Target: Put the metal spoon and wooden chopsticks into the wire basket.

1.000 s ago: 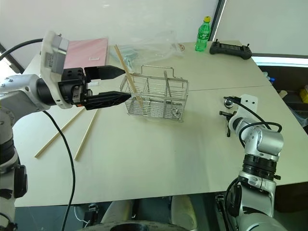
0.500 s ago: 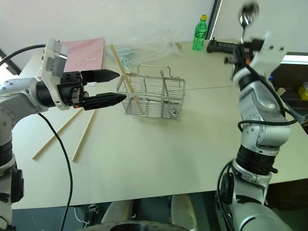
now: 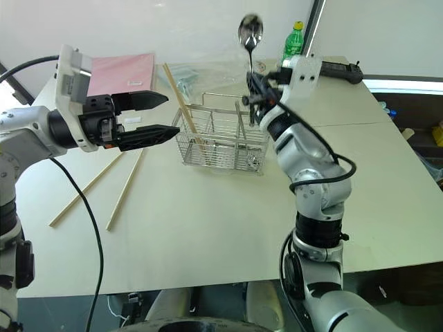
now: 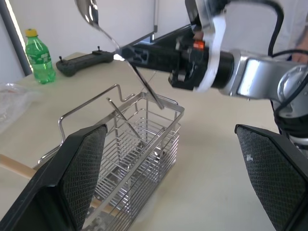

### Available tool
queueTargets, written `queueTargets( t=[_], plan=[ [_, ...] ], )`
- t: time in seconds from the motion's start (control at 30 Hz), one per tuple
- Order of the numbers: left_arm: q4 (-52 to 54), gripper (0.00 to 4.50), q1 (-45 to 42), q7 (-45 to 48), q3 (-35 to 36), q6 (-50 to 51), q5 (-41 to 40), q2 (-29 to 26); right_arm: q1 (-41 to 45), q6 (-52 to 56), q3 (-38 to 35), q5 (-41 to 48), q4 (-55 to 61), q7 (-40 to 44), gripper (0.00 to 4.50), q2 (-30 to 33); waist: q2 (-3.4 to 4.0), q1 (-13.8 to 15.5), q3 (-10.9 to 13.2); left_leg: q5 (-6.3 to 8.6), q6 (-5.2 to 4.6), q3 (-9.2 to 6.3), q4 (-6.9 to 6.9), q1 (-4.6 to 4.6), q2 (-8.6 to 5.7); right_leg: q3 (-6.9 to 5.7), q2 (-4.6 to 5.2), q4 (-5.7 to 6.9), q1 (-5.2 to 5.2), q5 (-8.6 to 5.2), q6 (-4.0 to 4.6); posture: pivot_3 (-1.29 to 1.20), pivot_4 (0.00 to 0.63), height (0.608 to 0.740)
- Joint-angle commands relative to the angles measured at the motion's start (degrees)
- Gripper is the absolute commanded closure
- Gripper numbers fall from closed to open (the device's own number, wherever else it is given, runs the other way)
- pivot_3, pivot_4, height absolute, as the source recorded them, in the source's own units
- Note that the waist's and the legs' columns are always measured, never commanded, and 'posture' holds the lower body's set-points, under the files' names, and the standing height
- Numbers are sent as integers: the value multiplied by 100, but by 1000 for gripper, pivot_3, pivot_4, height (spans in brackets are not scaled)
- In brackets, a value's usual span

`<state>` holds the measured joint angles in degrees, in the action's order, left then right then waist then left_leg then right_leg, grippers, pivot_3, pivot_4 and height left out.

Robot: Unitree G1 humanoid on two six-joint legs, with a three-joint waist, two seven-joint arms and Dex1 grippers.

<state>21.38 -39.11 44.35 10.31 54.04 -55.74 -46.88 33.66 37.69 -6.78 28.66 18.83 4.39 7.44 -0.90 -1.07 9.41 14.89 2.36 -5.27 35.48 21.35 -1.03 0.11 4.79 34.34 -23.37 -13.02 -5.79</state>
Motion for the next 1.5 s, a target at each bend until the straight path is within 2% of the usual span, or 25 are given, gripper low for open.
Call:
queueTargets(
  t=[0.03,0.17,0.27,0.47,0.5,0.77,0.97,1.13,1.27,1.33,1.43,1.5],
  plan=[
    [137,0,-142,-66,233,-75,-107,-32,-70,-438,110,-214,76,96,4445,-31,0,-12,0,0,0,0,0,-1,1,0,-1,1,0,0,0,0,150,728],
    [97,0,-168,-83,216,-77,-116,-49,-109,-550,95,-256,48,84,4445,-92,0,-8,0,0,0,0,0,-2,1,3,-2,3,-2,0,1,0,150,728],
    [50,0,-199,-82,189,-95,-107,-45,-128,-561,76,-272,64,74,3347,-88,0,-6,0,0,0,0,0,-2,1,3,-2,2,-1,0,0,0,150,728],
    [-102,0,-315,-18,92,-164,-17,10,-195,-516,-39,-277,195,16,239,19,0,5,0,0,0,1,0,-1,1,4,-2,0,-1,-1,2,0,150,728],
    [-132,0,-331,0,78,-182,-2,14,-200,-493,-87,-260,224,-9,43,43,0,3,0,0,0,1,0,-1,1,4,-2,0,0,-1,2,0,150,728],
    [-226,0,-291,146,12,-316,178,52,-90,-134,-472,-50,549,-109,43,368,0,6,0,0,0,1,0,-1,1,5,-2,0,-1,-1,3,0,150,728],
    [-262,0,-235,191,44,-370,278,84,390,638,-1062,736,926,-186,43,838,1,8,1,0,0,1,-1,-1,1,5,-2,1,-1,-8,16,0,150,728],
    [-294,0,-195,197,23,-429,399,126,425,1036,-1098,986,1102,-227,43,1033,0,3,0,0,0,1,-5,-2,1,5,-2,-1,-1,-8,16,0,150,728],
    [-416,0,-10,257,72,-549,675,-24,433,1844,-1303,1676,1424,377,43,2027,5,26,3,0,0,4,-5,1,1,6,-1,-6,-1,-9,16,0,150,728],
    [-548,0,97,307,26,-711,982,-175,326,2318,-1484,2331,1567,961,43,2770,1,34,4,0,-1,4,-8,3,1,5,0,-10,0,-10,16,0,150,728],
    [-1242,0,169,387,-143,-1145,1761,-508,-201,2708,-2016,3340,1858,2265,43,4102,-6,50,5,2,-4,4,-18,4,1,4,0,-20,1,-11,15,0,150,728],
    [-1782,0,77,406,-329,-1303,2195,-678,-476,2931,-2401,4128,1830,2679,43,4652,-7,46,6,5,-9,6,-19,1,1,3,0,-21,2,-13,13,0,150,728]
  ],
)
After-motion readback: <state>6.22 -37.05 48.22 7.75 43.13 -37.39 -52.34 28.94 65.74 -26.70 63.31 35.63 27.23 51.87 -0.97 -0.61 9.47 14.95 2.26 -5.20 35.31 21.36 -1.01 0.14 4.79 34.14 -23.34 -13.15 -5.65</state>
